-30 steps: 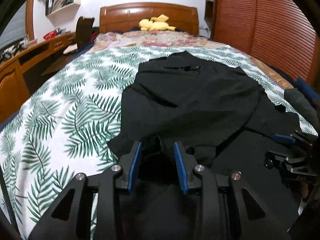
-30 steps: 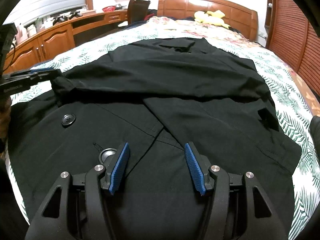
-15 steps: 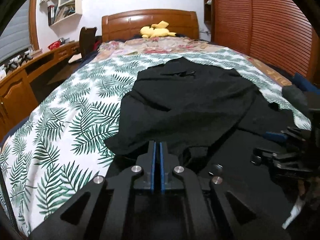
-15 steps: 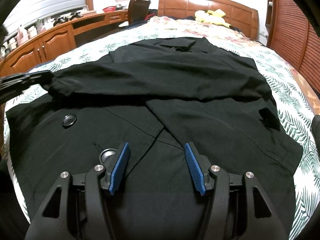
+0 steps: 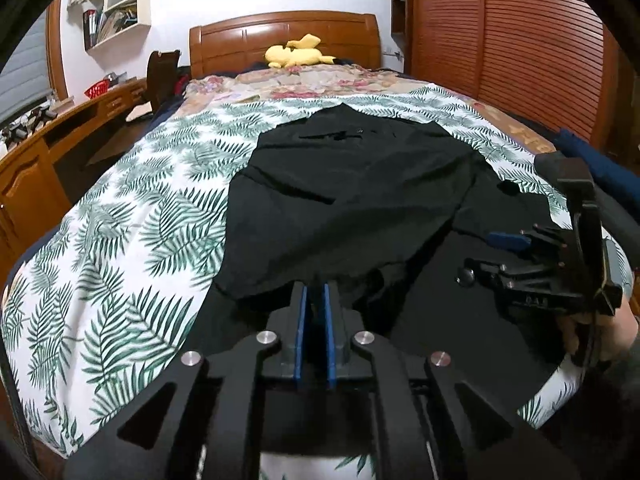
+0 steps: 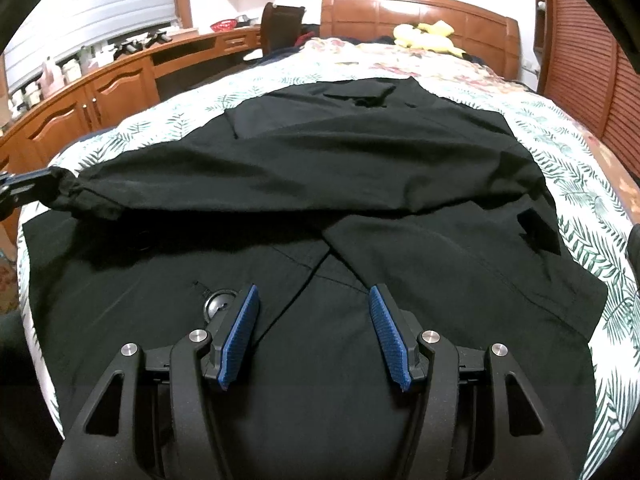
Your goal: Fold large clothes
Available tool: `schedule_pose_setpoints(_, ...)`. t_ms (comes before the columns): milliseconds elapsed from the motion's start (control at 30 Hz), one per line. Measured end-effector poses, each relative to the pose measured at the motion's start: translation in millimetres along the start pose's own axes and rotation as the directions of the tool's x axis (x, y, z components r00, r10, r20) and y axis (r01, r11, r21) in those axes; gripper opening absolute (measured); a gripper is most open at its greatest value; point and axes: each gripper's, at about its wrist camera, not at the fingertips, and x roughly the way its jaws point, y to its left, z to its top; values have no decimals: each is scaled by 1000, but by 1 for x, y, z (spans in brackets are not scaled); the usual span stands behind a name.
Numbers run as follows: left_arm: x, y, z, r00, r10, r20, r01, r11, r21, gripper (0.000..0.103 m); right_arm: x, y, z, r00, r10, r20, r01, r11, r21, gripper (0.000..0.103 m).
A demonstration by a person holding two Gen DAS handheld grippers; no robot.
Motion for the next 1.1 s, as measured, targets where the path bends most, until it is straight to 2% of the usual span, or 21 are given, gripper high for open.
schedule_pose_setpoints(167,-6,22,-17,999,17,-28,-17,1000,4,18,5,3,4,1000,-22,-18,21,1000,-14,59)
schedule_pose_setpoints(367,-4,63,-46,994,43,-103,-47,998,-42,23,8,5,6,999,-38,-26,38,999,-21,59)
schedule_pose_setpoints(533,0,80,-62,991,1,-132,-13,996,-88,24,9,6,6,999,-37,-25,37,999,-17,59)
schedule_pose_setpoints(600,2,79,-64,991,13,-130,-21,998,-59,25,9,6,6,999,-37,-25,37,999,-19,59)
schedule_pose_setpoints(667,6,74,-66,990,58,-130,-59,998,-8,26,10,5,6,999,-37,-26,37,999,-17,59)
schedule_pose_setpoints(733,11,74,-65,986,104,-127,-103,995,14,33,10,6,6,999,-38,-26,37,999,-17,59)
schedule_pose_setpoints(767,13,76,-64,984,124,-131,-123,992,14,41,10,6,6,999,-39,-26,38,999,-17,59)
schedule_pose_setpoints(900,17,92,-63,988,70,-136,-79,995,-65,42,10,5,6,999,-39,-26,39,999,-17,59)
schedule_pose_setpoints(1100,18,95,-64,990,53,-128,-61,996,-61,43,10,5,6,999,-36,-29,35,999,-15,59)
